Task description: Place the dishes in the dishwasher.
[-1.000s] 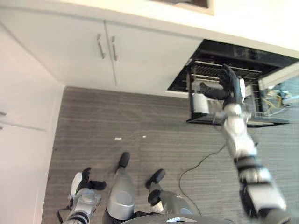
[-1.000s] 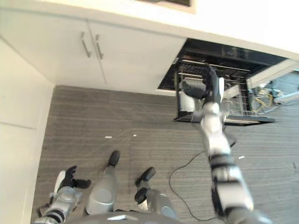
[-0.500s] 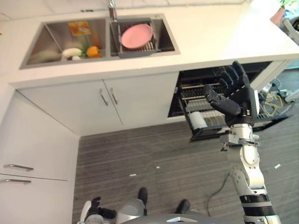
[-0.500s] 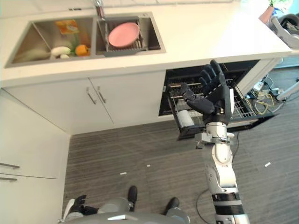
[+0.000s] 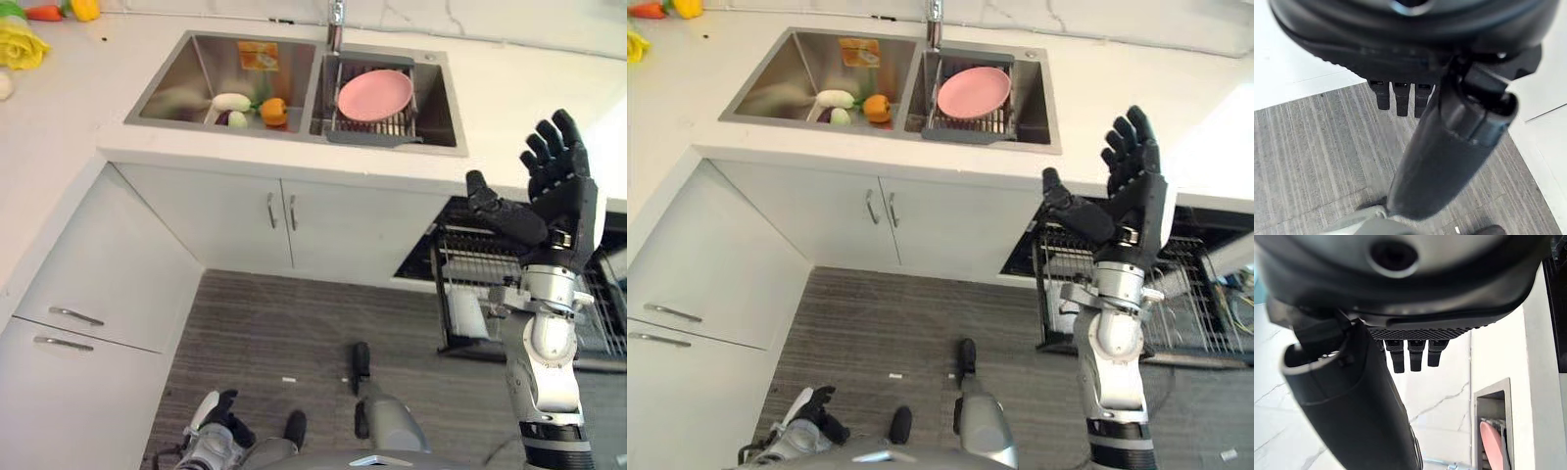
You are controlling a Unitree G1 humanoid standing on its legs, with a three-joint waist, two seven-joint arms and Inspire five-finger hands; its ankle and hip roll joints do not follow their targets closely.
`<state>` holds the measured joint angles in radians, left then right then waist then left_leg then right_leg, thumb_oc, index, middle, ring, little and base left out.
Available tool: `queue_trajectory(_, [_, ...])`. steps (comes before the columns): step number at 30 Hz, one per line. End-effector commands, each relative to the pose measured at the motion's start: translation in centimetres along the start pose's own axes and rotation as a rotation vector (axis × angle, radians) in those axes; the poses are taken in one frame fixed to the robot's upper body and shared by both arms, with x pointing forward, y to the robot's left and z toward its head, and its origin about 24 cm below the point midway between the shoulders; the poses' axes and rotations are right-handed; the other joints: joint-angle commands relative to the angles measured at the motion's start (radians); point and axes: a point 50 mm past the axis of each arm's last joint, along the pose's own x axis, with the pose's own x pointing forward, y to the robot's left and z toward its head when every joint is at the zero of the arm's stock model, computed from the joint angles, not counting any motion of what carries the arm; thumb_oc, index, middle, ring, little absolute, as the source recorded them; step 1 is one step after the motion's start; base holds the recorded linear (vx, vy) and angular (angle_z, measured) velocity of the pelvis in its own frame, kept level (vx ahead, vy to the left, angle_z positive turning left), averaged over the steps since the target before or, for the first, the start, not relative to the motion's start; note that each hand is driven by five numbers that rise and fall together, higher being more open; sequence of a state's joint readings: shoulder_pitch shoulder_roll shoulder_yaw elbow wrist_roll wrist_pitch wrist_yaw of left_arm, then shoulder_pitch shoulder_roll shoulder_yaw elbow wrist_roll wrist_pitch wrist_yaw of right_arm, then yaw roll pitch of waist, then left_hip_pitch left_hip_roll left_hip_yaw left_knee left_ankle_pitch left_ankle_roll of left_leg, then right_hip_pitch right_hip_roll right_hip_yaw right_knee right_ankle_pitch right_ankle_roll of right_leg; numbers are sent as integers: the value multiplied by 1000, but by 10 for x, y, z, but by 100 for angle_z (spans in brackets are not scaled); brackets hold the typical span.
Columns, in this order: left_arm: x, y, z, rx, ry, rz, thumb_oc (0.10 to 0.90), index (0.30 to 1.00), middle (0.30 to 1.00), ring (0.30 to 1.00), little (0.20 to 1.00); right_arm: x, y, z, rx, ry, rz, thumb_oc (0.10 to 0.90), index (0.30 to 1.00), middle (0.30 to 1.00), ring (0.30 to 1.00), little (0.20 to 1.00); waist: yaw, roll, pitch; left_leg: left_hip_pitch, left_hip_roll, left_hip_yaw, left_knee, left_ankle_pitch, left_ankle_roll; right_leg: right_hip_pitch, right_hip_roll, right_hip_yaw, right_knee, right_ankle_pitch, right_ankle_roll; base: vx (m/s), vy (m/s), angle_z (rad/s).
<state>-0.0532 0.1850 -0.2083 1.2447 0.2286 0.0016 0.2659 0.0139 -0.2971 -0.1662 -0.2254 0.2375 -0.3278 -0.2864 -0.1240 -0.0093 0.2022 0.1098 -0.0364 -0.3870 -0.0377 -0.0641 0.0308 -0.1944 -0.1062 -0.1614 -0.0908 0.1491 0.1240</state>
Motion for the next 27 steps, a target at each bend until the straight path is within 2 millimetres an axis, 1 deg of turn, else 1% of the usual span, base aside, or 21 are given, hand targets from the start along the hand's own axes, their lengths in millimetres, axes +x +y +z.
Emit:
queue_trajectory(1, [1,10,1,-9,-32,51,800,900,900,900,900,23,-8,49,13,-303,-57,800,900,900,900,900,-4,-17,-42,147,44,183,-50,-99,-81,-19,21,-5,72,-18,18,274,-168,43])
queue_trajectory(2, [-1,4,-4,-35,-5,40,800,900,900,900,900,25,-7,47,16,-298,-60,800,900,900,900,900,3,-4,-54,137,55,198,22,-77,-110,28,41,-9,44,-33,8,157,-98,36])
queue_trajectory(3, [-1,3,-4,-36,-5,39,800,900,900,900,900,25,-7,47,15,-299,-59,800,900,900,900,900,2,-2,-53,135,56,197,28,-82,-111,32,43,-10,39,-30,7,241,-167,30])
queue_trajectory(4, [-2,-1,-1,-73,-3,44,800,900,900,900,900,28,-7,44,19,-284,-55,800,900,900,900,900,19,10,-50,91,36,208,177,-14,-153,83,56,-16,10,-46,-10,157,-118,16])
queue_trajectory(6, [-2,2,7,-125,-32,72,800,900,900,900,900,32,-5,45,45,-287,-41,800,900,900,900,900,43,3,-30,2,7,220,372,75,-210,135,53,-6,3,-80,-25,182,-123,-4])
queue_trajectory(7, [-1,2,7,-126,-33,72,800,900,900,900,900,32,-5,45,46,-288,-41,800,900,900,900,900,43,3,-29,-9,5,221,391,68,-210,133,53,-6,3,-80,-25,193,-172,-22])
queue_trajectory(8, [0,8,18,-175,-64,105,800,900,900,900,900,34,-9,46,30,-290,-51,800,900,900,900,900,53,-24,-4,-83,5,296,528,113,-238,179,27,-11,3,-101,-46,156,-196,-28])
queue_trajectory(9, [0,11,23,-191,-79,122,800,900,900,900,900,35,-12,44,25,-283,-82,800,900,900,900,900,62,-37,9,-128,15,333,574,102,-234,192,17,-9,3,-106,-49,247,-221,-13])
queue_trajectory(10, [0,14,27,-213,-94,139,800,900,900,900,900,35,-16,44,21,-277,-97,800,900,900,900,900,56,-26,10,-141,95,413,541,95,-221,207,25,-21,3,-122,-50,109,-89,0])
queue_trajectory(11, [0,14,27,-213,-94,139,800,900,900,900,900,35,-16,44,21,-277,-97,800,900,900,900,900,58,-28,9,-142,92,415,537,101,-220,204,22,-19,3,-118,-50,233,10,30])
queue_trajectory(12, [0,12,33,-167,-130,130,800,900,900,900,900,33,-18,45,15,-283,-110,800,900,900,900,900,60,-30,2,-169,174,490,415,81,-188,228,3,-35,3,-139,-42,258,63,31])
queue_trajectory(13, [-1,11,33,-121,-143,126,800,900,900,900,900,32,-17,45,22,-284,-117,800,900,900,900,900,67,-29,-2,-178,193,497,313,47,-170,234,-3,-30,3,-146,-29,296,67,34])
queue_trajectory(14, [-1,11,33,-119,-142,125,800,900,900,900,900,32,-18,45,21,-283,-119,800,900,900,900,900,72,-30,-4,-166,191,502,298,46,-169,236,-4,-27,3,-150,-27,215,73,22])
queue_trajectory(15, [-1,9,32,-93,-145,121,800,900,900,900,900,33,-15,44,21,-283,-112,800,900,900,900,900,82,-24,-5,-178,193,479,225,46,-161,240,-1,-19,3,-154,-16,203,75,3])
queue_trajectory(17, [-2,3,23,-75,-114,99,800,900,900,900,900,33,-14,41,-10,-272,-93,800,900,900,900,900,93,-7,-6,-169,203,457,119,89,-165,253,0,-6,3,-169,1,226,110,-23])
queue_trajectory(19, [-4,-4,12,-71,-79,79,800,900,900,900,900,30,-14,39,-51,-255,-65,800,900,900,900,900,81,7,-32,-119,192,462,59,86,-161,263,-2,-7,3,-177,2,228,142,-43])
queue_trajectory(21, [-4,-4,12,-72,-79,77,800,900,900,900,900,30,-15,39,-47,-252,-71,800,900,900,900,900,81,7,-38,-102,187,470,29,86,-158,264,-4,-5,3,-175,3,191,139,-28])
queue_trajectory(22, [-4,-4,12,-46,-79,68,800,900,900,900,900,28,-17,37,-50,-240,-91,800,900,900,900,900,75,4,-59,-57,174,481,-20,80,-147,273,-7,6,3,-172,4,196,147,-22])
queue_trajectory(23, [-4,-4,11,-45,-78,67,800,900,900,900,900,27,-17,37,-51,-239,-92,800,900,900,900,900,79,3,-57,-48,173,485,-29,83,-146,276,-7,9,3,-173,4,232,199,-24])
queue_trajectory(24, [-3,-3,14,-6,-90,56,800,900,900,900,900,26,-21,35,-62,-231,-114,800,900,900,900,900,69,-3,-63,-40,165,497,-48,78,-141,280,-12,14,7,-173,9,118,151,-11])
queue_trajectory(27, [-1,1,21,37,-110,54,800,900,900,900,900,23,-25,35,-60,-229,-151,800,900,900,900,900,56,-13,-59,-41,163,505,-50,68,-136,269,-18,14,44,-190,14,61,105,10])
